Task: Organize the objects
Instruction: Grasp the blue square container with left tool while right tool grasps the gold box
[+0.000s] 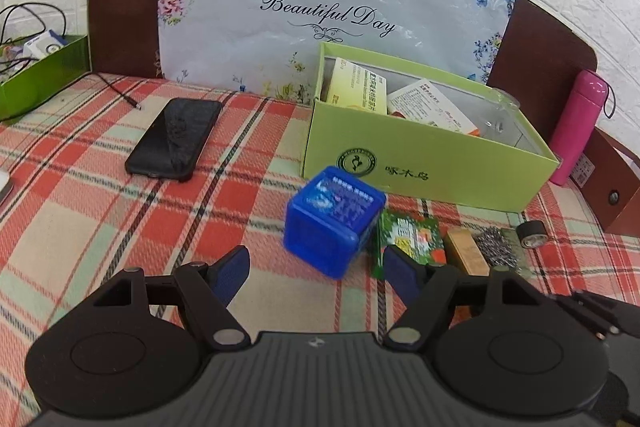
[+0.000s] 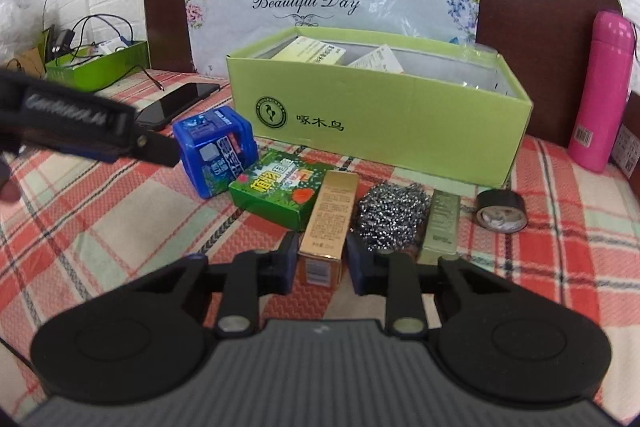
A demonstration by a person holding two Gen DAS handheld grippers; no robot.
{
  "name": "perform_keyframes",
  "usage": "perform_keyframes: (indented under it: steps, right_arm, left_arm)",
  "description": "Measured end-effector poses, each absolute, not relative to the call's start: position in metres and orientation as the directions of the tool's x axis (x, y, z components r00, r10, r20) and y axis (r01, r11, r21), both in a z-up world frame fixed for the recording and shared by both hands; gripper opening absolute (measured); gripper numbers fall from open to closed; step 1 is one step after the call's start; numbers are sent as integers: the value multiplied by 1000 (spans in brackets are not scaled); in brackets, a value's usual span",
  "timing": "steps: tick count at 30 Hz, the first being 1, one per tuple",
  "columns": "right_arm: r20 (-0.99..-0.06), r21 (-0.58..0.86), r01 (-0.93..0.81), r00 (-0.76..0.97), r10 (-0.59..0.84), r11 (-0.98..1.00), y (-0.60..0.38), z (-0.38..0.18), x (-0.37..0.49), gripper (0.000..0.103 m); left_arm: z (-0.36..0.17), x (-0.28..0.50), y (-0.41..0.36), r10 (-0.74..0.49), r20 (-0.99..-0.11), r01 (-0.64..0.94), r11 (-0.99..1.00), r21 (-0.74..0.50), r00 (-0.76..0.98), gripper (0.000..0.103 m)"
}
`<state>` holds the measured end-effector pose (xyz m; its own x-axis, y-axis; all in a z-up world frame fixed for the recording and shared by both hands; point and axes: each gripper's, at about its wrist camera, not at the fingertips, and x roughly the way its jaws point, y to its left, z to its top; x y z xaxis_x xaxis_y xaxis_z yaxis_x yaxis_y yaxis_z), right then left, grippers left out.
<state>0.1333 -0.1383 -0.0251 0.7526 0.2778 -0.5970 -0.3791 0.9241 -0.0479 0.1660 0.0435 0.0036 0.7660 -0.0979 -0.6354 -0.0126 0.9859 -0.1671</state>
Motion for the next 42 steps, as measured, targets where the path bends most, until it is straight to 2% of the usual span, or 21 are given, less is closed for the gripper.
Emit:
perform_keyframes:
  steps: [9, 14, 16, 22, 26, 29, 34, 42]
  right_arm:
    - [-553, -296, -422, 807, 206, 857, -151, -17, 88, 23]
    - [-527, -360, -455, 820, 224, 815, -146, -21, 62, 23]
    - [-520, -358, -477, 816, 252, 803, -143, -21, 52, 23]
    - [-574, -194, -565, 728, 374, 802, -140, -21, 42, 24]
    - [-539, -180, -504, 769, 344, 845, -147, -17, 44, 28]
    - [-537, -188, -438, 795, 282, 879, -153, -15, 57, 29]
    - [-542, -129, -428, 786, 298, 894, -163, -15, 71, 29]
    - [-566, -147, -423, 777, 274, 894, -162, -29, 79, 30]
  left_arm:
    - [1, 213, 27, -107, -654, 45, 993, -111, 749, 77]
    - [-12, 227, 22, -109, -694, 67, 994, -87, 712, 76]
    - [-16, 223, 25, -127, -691, 62, 991, -118, 712, 70]
    - [-16, 196, 31, -125, -685, 40, 989, -139, 718, 69]
    - [-17, 165, 28, -122, -692, 51, 991, -122, 712, 69]
    - [-18, 145, 23, -158, -691, 69, 986, -154, 705, 69]
    - [-19, 127, 11, -215, -688, 118, 975, -186, 693, 70]
    - [-20, 122, 8, -224, -691, 126, 974, -190, 687, 70]
